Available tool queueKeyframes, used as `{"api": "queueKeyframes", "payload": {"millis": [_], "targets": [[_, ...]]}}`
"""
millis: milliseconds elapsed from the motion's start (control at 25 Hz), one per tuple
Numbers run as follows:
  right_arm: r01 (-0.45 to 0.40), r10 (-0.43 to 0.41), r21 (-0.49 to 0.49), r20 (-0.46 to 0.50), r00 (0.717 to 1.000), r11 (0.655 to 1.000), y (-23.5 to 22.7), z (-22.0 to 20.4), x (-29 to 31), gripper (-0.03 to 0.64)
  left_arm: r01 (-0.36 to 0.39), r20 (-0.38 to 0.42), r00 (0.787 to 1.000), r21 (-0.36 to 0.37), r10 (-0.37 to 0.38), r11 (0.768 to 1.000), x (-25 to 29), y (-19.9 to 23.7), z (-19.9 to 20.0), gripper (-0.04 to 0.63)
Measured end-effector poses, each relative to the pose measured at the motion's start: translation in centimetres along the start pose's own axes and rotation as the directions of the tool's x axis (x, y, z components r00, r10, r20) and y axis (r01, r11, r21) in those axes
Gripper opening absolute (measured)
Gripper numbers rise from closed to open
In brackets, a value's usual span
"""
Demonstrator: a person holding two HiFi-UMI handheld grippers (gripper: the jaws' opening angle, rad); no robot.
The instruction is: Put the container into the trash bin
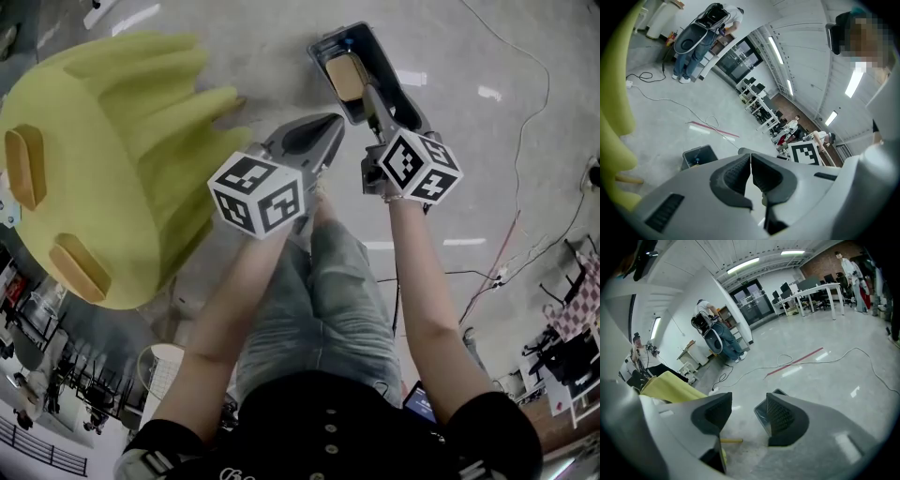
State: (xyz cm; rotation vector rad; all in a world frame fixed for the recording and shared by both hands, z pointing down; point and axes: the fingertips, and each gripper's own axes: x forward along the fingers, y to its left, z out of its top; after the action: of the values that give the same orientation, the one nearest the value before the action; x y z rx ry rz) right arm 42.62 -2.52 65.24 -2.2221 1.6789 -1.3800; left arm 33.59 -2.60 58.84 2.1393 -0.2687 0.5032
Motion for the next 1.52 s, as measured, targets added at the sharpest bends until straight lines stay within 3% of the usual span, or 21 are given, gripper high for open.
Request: {"api": "queueKeyframes", "payload": {"millis": [320, 520, 920, 1200, 1520], "targets": [[-0.066, 0.067, -0.047, 0.012, 0.998, 0.997, 3.6, 2.1, -2.4, 0.216, -0.013, 0.077, 0.997, 0.009, 0.013, 1.0, -2.6, -2.2, 2.5, 0.015], [-0.115, 0.117, -0.091, 0.023, 0.993, 0.989, 6.9, 3.0, -3.8, 0.216, 0.01, 0.133, 0.991, -0.022, -0.007, 1.0, -4.8, -4.2, 3.3, 0.017], [-0.195, 0.219, -0.271, 0.064, 0.974, 0.943, 17.0, 4.7, -9.0, 0.216, -0.028, 0.254, 0.967, 0.009, 0.025, 1.0, -14.8, -4.4, 6.0, 0.015], [-0.336, 0.379, -0.367, 0.051, 0.924, 0.868, 28.0, 5.1, -13.4, 0.213, -0.086, 0.361, 0.931, 0.059, 0.059, 0.995, -26.2, -4.7, 8.5, 0.017], [-0.491, 0.539, -0.416, -0.003, 0.842, 0.765, 39.9, 3.9, -15.0, 0.195, -0.181, 0.506, 0.854, 0.069, 0.122, 0.981, -38.9, -2.7, 10.7, 0.015]]}}
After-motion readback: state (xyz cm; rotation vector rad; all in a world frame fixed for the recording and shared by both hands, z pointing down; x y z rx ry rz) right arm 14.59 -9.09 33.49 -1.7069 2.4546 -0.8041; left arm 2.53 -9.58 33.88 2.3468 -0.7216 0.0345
